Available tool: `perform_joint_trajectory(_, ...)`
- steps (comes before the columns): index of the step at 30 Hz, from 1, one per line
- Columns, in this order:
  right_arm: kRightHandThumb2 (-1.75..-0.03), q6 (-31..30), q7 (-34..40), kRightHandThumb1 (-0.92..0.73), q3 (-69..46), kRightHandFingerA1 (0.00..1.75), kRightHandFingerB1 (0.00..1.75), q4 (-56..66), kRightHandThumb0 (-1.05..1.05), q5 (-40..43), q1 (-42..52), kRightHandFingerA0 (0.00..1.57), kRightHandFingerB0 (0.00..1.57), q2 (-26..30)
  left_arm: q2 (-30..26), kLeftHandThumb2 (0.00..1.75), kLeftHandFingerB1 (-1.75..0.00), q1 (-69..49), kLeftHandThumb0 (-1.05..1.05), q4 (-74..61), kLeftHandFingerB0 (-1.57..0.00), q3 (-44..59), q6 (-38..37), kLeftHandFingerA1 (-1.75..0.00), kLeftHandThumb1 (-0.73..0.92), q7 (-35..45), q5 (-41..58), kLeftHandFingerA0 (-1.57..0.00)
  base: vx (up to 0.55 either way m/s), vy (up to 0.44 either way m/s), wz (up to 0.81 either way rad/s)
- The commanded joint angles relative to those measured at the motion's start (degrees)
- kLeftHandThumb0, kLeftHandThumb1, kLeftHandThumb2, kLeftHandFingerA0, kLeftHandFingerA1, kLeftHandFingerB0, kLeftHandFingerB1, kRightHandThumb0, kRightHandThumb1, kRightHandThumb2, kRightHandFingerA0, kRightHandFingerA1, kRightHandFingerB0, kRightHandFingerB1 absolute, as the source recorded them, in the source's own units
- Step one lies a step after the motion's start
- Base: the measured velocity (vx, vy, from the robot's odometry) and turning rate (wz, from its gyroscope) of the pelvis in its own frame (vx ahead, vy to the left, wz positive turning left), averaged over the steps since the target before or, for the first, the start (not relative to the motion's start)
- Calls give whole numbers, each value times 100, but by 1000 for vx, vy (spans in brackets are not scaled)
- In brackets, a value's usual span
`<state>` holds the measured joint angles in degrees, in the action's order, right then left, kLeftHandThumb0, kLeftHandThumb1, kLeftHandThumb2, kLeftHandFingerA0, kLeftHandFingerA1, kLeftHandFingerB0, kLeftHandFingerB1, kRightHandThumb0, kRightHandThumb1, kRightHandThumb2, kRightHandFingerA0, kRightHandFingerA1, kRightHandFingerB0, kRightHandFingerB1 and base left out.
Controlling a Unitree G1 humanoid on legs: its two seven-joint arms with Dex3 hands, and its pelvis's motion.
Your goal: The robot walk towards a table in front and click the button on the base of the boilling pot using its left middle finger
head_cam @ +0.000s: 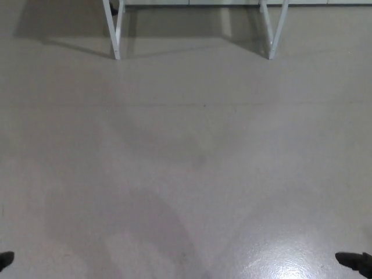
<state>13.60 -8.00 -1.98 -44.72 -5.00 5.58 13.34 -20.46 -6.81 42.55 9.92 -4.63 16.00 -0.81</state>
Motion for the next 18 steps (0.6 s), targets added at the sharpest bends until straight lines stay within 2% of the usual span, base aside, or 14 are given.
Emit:
perform_joint_trajectory(1,-84,300,-126,-38,-56,62,53,-64,-7,85,319,42,23,136,-18,58,-30,-250,-18,0,-16,-40,-160,-36,52,178,96,-25,0,0,0)
perform_joint_trajectory(9,-85,501,-174,-39,-50,62,53,-11,-5,70,868,43,22,169,2,58,-30,-751,-18,-61,-17,-191,-361,-37,51,153,-20,-26,0,0,0)
perform_joint_trajectory(18,-85,723,-144,-39,-49,61,53,-292,-5,42,952,41,23,170,2,58,-31,-776,-19,166,-18,-359,-498,-38,51,26,-119,-26,0,0,0)
